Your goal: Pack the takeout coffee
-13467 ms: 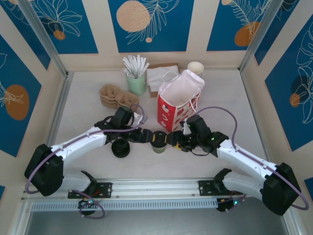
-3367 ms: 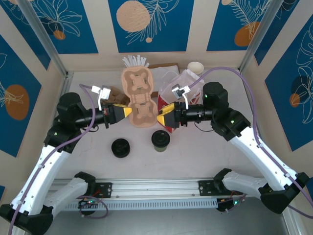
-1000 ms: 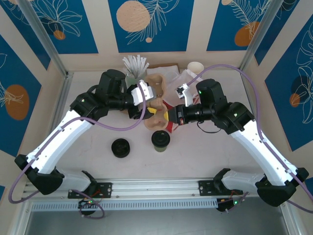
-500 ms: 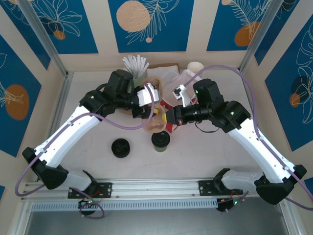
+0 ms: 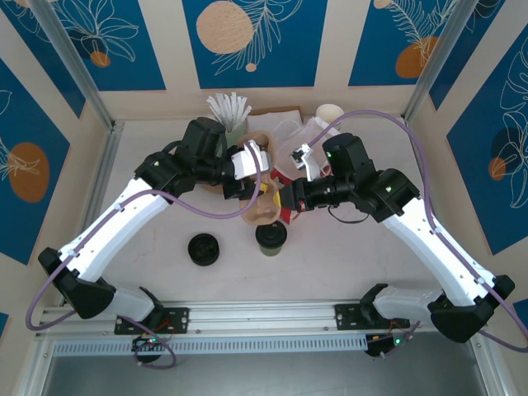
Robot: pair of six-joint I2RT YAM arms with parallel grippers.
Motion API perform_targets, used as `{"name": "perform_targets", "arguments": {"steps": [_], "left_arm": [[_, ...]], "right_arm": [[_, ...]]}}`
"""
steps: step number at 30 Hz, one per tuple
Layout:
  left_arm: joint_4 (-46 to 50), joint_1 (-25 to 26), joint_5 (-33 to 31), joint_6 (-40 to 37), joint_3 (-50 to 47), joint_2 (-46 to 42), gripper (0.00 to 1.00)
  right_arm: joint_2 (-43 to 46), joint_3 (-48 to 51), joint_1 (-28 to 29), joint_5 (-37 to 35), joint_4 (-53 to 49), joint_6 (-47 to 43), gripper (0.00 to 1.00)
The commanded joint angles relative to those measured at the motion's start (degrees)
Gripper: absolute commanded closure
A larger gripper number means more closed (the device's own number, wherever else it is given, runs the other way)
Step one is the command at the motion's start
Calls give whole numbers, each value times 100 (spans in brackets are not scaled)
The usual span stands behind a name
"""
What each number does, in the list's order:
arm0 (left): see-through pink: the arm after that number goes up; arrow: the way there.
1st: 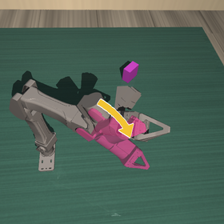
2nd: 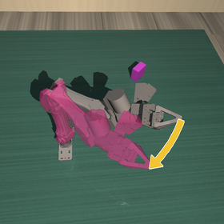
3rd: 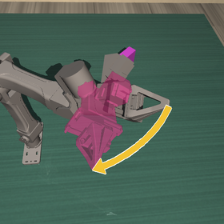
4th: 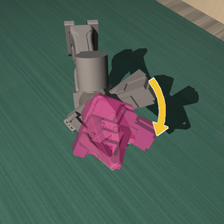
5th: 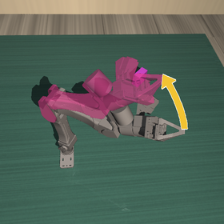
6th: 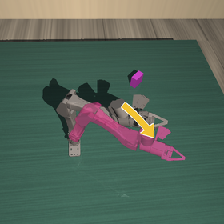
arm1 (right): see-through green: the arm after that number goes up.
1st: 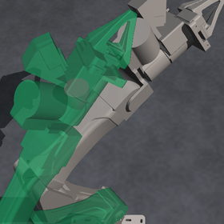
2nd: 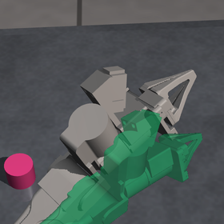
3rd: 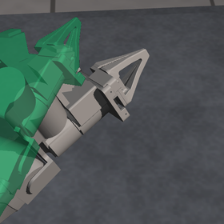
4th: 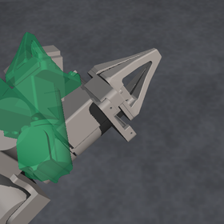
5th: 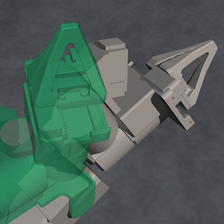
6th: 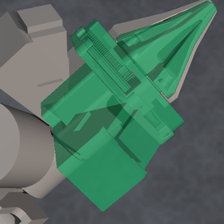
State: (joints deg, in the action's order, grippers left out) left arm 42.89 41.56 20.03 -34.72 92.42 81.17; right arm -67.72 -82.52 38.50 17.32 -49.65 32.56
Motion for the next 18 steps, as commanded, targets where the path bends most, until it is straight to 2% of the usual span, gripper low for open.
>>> {"name": "perform_targets", "arguments": {"steps": [1, 12, 14, 18], "left_arm": [[-5, 66, 34, -104, 11, -154, 47], [-9, 67, 96, -116, 90, -165, 56], [-39, 69, 97, -52, 130, -160, 58], [-32, 64, 180, 94, 278, -76, 59]], "right_arm": [[4, -248, 17, 17, -214, -48, 100], [30, -358, 0, -79, -336, -61, 100], [81, -353, -35, -199, -344, -31, 98], [277, -291, -146, -390, -313, 36, 85]]}}
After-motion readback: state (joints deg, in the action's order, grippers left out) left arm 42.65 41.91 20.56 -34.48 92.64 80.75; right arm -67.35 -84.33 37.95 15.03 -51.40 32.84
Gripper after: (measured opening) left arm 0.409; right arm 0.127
